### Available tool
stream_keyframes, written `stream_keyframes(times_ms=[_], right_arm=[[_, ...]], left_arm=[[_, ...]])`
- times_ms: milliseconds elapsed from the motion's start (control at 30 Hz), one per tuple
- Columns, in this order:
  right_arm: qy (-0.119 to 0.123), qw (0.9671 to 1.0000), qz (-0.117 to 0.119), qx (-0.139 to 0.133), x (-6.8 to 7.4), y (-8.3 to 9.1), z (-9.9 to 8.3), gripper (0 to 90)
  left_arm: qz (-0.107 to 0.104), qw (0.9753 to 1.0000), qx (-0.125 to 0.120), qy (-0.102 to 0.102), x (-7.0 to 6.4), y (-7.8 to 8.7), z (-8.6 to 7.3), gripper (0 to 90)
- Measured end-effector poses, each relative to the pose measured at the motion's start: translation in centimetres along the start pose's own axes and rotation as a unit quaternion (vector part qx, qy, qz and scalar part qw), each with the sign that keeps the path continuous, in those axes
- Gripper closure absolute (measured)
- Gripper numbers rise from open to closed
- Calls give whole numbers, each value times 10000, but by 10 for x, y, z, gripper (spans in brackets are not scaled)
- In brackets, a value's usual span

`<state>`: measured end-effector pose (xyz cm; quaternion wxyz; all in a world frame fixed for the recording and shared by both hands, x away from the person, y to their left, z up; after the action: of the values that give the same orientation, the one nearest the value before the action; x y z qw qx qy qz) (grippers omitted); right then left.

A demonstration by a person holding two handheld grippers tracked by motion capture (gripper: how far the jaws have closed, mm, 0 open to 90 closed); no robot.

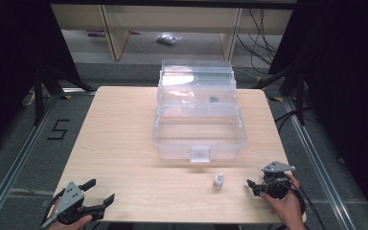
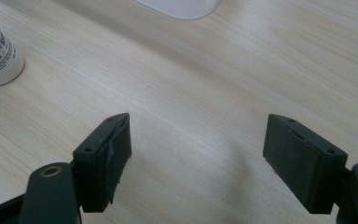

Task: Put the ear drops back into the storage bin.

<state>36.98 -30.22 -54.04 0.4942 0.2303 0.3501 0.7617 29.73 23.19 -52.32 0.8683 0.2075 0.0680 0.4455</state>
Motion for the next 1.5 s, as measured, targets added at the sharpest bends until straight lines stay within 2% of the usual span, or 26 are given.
stream_keyframes(times_ms=[67,100,133,167,333,367,433,600,667,733,767,833,900,933,967,1000,1033,1067,1100,1200,1300,1333,1367,1433,1467,1500], right_arm=[[17,10000,5,15,0,0,0,244],[-112,9999,24,57,2,1,1,244],[3,10000,10,25,0,1,1,244],[12,10000,18,30,0,1,1,244],[38,9999,74,93,1,3,2,244],[-58,9997,123,190,5,4,2,244],[-40,9997,127,221,6,5,3,244],[153,9989,228,368,12,12,8,237],[275,9983,279,425,14,16,10,236],[396,9976,328,466,18,18,12,237],[343,9974,362,522,22,20,13,238],[517,9962,398,584,28,22,16,238],[447,9962,437,603,32,22,16,239],[597,9947,471,687,39,24,17,241],[597,9947,471,687,39,24,17,241],[818,9925,489,764,45,27,20,242],[818,9925,489,764,45,27,20,242],[853,9920,536,756,52,27,22,243],[1010,9900,554,816,54,29,23,245],[1133,9875,603,920,66,31,26,260],[1463,9822,660,979,75,33,30,268],[1437,9820,655,1034,81,34,31,271],[1565,9797,685,1052,83,33,33,276],[1576,9792,694,1076,87,33,35,278],[1666,9773,687,1115,90,32,37,281],[1798,9736,690,1226,95,28,42,286]], left_arm=[[1,10000,-15,1,0,0,0,147],[28,10000,22,-7,0,0,0,147],[20,10000,20,-3,0,0,0,147],[-11,10000,-25,12,0,-1,0,147],[22,10000,-14,26,0,0,0,147],[20,10000,-17,32,0,0,0,147],[7,10000,-11,34,0,0,0,147],[21,10000,-13,46,0,-1,-1,147],[15,10000,79,-17,2,0,-2,147],[11,10000,47,24,1,0,-2,147],[4,10000,40,20,1,0,-2,147],[-2,10000,-2,25,0,0,-1,147],[6,10000,5,22,0,0,-1,147],[15,10000,-17,51,-1,0,-1,147],[15,10000,-17,51,-1,0,-1,147],[19,10000,-4,40,0,0,-1,147],[19,10000,-4,40,0,0,-1,147],[24,10000,-15,57,0,0,-1,147],[22,10000,-10,52,0,0,-1,147],[13,10000,34,32,1,0,-1,147],[19,10000,30,37,0,0,-2,147],[19,10000,30,37,0,0,-2,147],[21,10000,31,38,0,0,-2,147],[17,10000,76,-18,2,0,-2,147],[2,10000,94,-25,1,1,-3,147],[-5,10000,89,-21,1,0,-3,147]])
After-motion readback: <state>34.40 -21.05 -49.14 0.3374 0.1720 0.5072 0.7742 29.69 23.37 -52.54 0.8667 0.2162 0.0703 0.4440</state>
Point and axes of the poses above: each handheld gripper's, and its own axes: y roughly backward along the jaws, z roughly out of its top, x roughly to its left, the point moved 6 cm from there along -y, roughly forward along the jaws, and after that the axes turned 7 degrees about -y, right-handed, at the moved point
